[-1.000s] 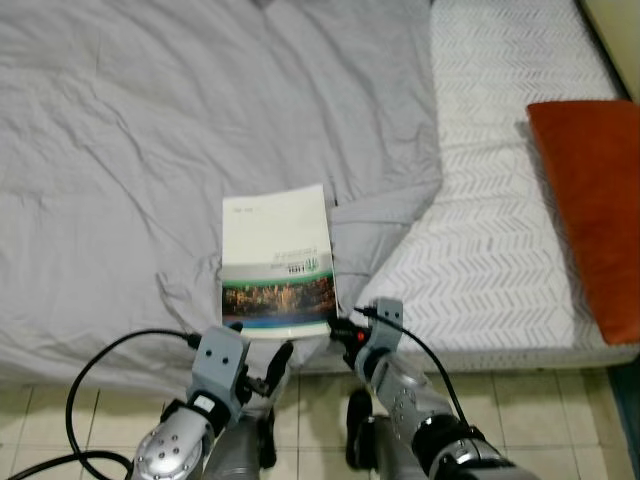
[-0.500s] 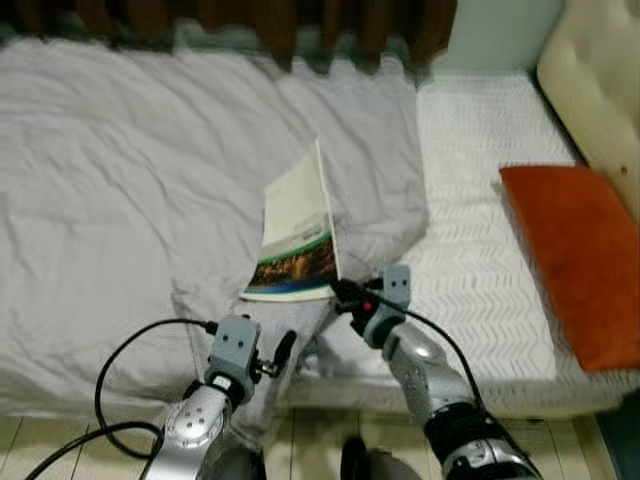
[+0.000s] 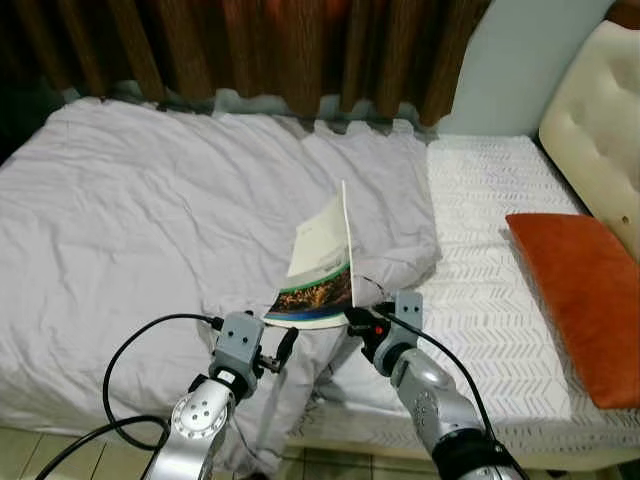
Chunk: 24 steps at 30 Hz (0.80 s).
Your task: Clean up the room
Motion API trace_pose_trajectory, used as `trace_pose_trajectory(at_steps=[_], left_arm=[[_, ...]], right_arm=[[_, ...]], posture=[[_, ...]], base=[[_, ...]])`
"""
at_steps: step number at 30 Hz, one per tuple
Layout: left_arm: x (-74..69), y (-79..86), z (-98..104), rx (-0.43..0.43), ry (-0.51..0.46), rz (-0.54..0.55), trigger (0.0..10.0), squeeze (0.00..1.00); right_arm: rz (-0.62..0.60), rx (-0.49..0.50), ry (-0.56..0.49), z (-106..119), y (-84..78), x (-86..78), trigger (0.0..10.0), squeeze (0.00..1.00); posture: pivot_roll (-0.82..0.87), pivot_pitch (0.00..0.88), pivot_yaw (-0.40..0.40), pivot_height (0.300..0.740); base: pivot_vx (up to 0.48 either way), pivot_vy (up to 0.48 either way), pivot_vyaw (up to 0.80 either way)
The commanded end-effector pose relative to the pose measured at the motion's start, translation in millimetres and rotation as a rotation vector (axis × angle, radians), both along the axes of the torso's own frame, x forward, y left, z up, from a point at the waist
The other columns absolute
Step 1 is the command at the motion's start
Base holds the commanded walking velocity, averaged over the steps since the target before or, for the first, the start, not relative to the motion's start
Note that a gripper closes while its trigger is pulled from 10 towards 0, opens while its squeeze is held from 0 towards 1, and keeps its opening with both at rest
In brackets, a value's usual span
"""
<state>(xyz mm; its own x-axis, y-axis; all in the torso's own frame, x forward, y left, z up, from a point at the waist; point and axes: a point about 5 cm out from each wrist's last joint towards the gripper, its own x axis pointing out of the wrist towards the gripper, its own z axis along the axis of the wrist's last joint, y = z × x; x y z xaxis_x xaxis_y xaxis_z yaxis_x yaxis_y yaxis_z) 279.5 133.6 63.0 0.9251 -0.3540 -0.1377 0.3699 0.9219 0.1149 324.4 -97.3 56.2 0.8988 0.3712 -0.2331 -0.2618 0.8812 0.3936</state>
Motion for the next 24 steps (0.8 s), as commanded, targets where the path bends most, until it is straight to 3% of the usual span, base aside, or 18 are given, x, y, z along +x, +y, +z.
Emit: trace_pose_trajectory(at_steps=[1, 2, 3, 4, 5, 12, 13, 14, 15, 19, 20, 22, 23, 24], left_arm=[[0.4, 1.2, -2, 0.010, 0.003, -0.004, 10.0, 0.00], [0.7, 1.2, -2, 0.011, 0.001, -0.004, 10.0, 0.00], [0.8, 1.3, -2, 0.011, 0.000, -0.004, 10.0, 0.00], [0.8, 1.3, -2, 0.011, 0.000, -0.004, 10.0, 0.00], [1.0, 1.4, -2, 0.012, -0.003, -0.003, 10.0, 0.00], [1.1, 2.2, -2, 0.017, -0.013, -0.002, 10.0, 0.00], [1.0, 2.5, -2, 0.018, -0.014, -0.001, 10.0, 0.00], [0.9, 2.7, -2, 0.019, -0.015, 0.000, 10.0, 0.00], [0.7, 3.0, -2, 0.019, -0.015, 0.000, 10.0, 0.00], [-0.2, 4.3, -2, 0.020, -0.016, 0.004, 10.0, 0.00], [-0.3, 4.4, -2, 0.020, -0.016, 0.004, 10.0, 0.00], [-0.4, 4.5, -3, 0.020, -0.016, 0.004, 10.0, 0.00], [-0.4, 4.6, -3, 0.020, -0.016, 0.004, 10.0, 0.00], [-0.5, 4.8, -3, 0.021, -0.016, 0.003, 10.0, 0.00]], right_arm=[[-0.025, 0.016, -0.044, 9, -3.3, 5.8, 0.0, 1.00], [-0.022, 0.015, -0.041, 9, -2.9, 6.3, 0.0, 1.00], [-0.020, 0.017, -0.038, 9, -2.6, 6.7, 0.0, 0.41], [-0.020, 0.017, -0.038, 9, -2.6, 6.7, 0.0, 0.41], [-0.014, 0.021, -0.032, 9, -2.0, 7.2, 0.0, 0.00], [-0.004, -0.026, -0.025, 6, 0.8, 8.9, 0.0, 0.00], [-0.006, -0.056, -0.011, 4, 0.2, 8.6, 10.0, 0.00], [-0.008, -0.076, -0.001, 2, -0.4, 8.4, 10.0, 0.00], [-0.015, -0.079, 0.003, 1, -1.1, 8.0, 10.0, 1.00], [-0.022, -0.100, 0.021, -6, -4.2, 5.5, 10.0, 1.00], [-0.016, -0.117, 0.026, -8, -4.2, 4.9, 10.0, 0.35], [-0.012, -0.128, 0.029, -9, -4.2, 4.4, 10.0, 0.35], [-0.010, -0.134, 0.032, -10, -4.0, 4.3, 10.0, 0.00], [-0.005, -0.142, 0.038, -12, -3.1, 3.9, 10.0, 0.00]], posture=[[0.07, 0.075, -0.049, 0.740], [0.07, 0.075, -0.050, 0.740], [0.07, 0.076, -0.050, 0.740], [0.07, 0.076, -0.050, 0.740], [0.07, 0.078, -0.049, 0.740], [0.08, 0.084, -0.054, 0.740], [0.08, 0.085, -0.055, 0.740], [0.08, 0.085, -0.055, 0.740], [0.08, 0.086, -0.057, 0.740], [0.09, 0.088, -0.057, 0.740], [0.09, 0.087, -0.057, 0.740], [0.09, 0.087, -0.057, 0.740], [0.09, 0.087, -0.057, 0.740], [0.09, 0.085, -0.055, 0.740]], base=[[0.000, 0.000, 0.00], [0.000, 0.000, 0.00], [0.000, 0.000, 0.00], [0.000, 0.000, 0.00], [0.000, 0.000, 0.00], [0.000, 0.000, 0.00], [0.000, 0.000, 0.00], [0.000, 0.000, 0.00], [0.000, 0.000, 0.00], [0.000, 0.000, 0.00], [0.000, 0.000, 0.00], [0.000, 0.000, 0.00], [0.000, 0.000, 0.00], [0.000, 0.000, 0.00]])
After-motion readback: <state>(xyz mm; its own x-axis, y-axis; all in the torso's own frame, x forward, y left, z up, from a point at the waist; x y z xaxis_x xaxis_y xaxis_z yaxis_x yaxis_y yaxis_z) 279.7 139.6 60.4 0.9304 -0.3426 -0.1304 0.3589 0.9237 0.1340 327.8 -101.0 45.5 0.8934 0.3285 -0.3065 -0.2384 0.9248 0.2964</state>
